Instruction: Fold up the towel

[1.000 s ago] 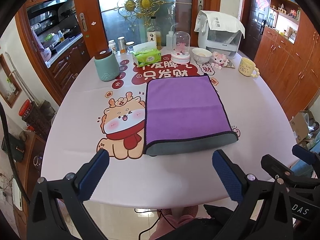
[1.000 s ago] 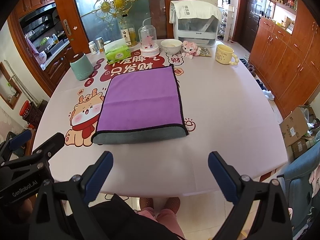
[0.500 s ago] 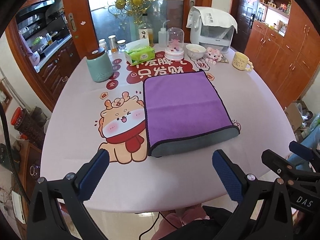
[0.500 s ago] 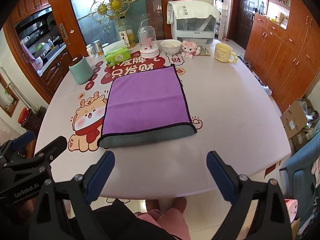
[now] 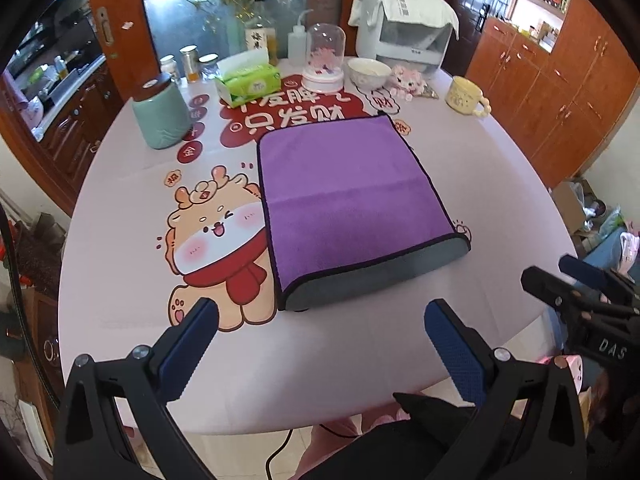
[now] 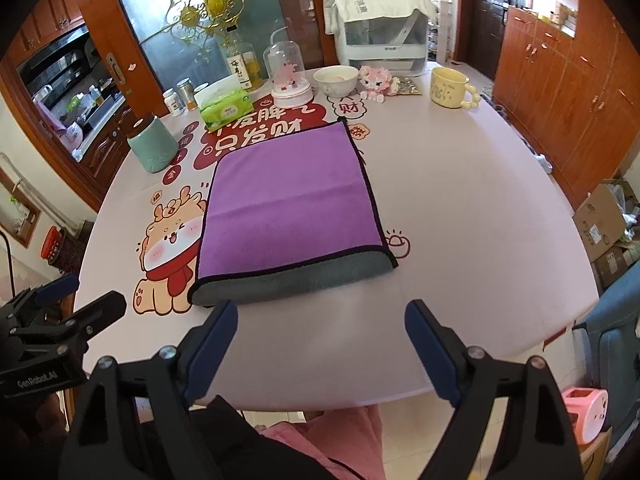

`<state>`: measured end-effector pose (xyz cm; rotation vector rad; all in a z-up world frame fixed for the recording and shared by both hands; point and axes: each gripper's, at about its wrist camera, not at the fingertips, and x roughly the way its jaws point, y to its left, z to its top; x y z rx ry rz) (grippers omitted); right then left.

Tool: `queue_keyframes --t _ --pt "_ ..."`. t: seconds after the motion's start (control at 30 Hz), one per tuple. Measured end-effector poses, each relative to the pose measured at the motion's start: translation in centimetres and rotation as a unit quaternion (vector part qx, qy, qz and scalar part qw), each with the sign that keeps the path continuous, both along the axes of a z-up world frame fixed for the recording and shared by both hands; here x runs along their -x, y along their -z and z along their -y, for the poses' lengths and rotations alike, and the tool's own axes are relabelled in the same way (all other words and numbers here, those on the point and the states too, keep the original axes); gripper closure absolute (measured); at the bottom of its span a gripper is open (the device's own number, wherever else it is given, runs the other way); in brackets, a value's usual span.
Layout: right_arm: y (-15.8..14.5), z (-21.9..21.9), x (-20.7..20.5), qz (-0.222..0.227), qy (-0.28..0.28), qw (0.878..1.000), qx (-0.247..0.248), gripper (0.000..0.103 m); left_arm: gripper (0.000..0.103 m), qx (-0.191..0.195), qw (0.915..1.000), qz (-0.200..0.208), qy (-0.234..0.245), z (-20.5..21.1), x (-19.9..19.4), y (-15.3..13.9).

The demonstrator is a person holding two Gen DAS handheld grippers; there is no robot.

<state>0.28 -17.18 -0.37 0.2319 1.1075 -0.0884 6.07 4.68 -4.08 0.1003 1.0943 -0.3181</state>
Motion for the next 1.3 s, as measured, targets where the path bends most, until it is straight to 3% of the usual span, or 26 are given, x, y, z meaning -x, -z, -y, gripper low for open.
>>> queue_keyframes --t 0.37,0.6,0.97,1.3 --pt "4.4 3.2 -4.7 -0.024 -0.055 0.998 -0.017 0.032 0.000 -0.021 0.9990 -0.039 -0.002 0.9 -4.2 2.5" --pt "7.9 5.2 -7.0 -0.041 -0.097 0.994 -0.014 0.041 0.002 -0.009 0.9971 -0.075 0.003 0.4 -6.8 5.4" --pt "13.2 7.5 -8.9 -0.053 -0.168 0.984 -0.029 0.049 0.003 0.001 0.9928 -0.117 0.026 -0.2 -8.3 10.6" --pt "15.9 8.6 -9.7 -0.062 -0.186 0.980 -0.041 0.056 0.010 0.005 0.9871 -0.158 0.021 -0.7 -9.1 14.8"
